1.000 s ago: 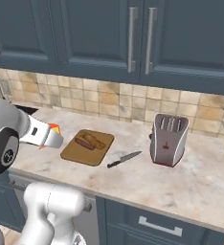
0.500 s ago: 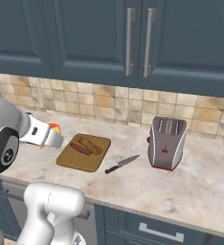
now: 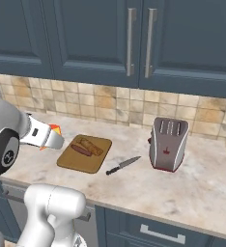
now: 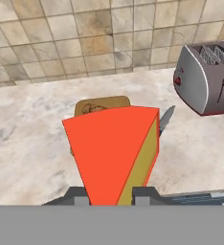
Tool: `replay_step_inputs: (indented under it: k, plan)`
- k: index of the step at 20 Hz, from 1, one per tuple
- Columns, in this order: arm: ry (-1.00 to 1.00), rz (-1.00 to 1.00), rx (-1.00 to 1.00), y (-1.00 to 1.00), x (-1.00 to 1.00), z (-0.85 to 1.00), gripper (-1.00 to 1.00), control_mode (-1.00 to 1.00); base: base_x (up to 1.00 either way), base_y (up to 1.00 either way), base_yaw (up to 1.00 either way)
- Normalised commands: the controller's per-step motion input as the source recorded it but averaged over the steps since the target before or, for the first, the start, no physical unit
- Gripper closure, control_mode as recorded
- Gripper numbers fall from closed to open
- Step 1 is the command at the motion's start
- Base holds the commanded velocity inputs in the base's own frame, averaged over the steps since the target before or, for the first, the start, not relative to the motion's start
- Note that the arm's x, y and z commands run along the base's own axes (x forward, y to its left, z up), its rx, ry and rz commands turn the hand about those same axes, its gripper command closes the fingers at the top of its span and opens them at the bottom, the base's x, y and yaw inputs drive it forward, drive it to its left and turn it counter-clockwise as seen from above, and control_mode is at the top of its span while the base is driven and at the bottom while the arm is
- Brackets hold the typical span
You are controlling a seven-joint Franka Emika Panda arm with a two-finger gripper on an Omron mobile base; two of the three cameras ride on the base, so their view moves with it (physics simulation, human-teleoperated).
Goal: Retrieve the sausage and cheese from the fridge and place them on the cutting board on the counter.
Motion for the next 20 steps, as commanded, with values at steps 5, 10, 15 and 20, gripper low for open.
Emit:
replay_step_inputs:
  k: [5, 10, 15, 20]
  plan:
    - [0.00, 0.00, 0.00, 0.00, 0.00, 0.00, 1.00, -1.00, 0.00, 0.00, 0.00]
    - [0.00, 0.00, 0.00, 0.00, 0.00, 0.00, 1.00, -1.00, 0.00, 0.00, 0.00]
    - [0.00, 0.00, 0.00, 0.00, 0.00, 0.00, 1.00, -1.00, 0.00, 0.00, 0.00]
    - [0.01, 0.03, -0.02, -0.02, 0.13, -0.12, 1.00, -1.00, 0.00, 0.00, 0.00]
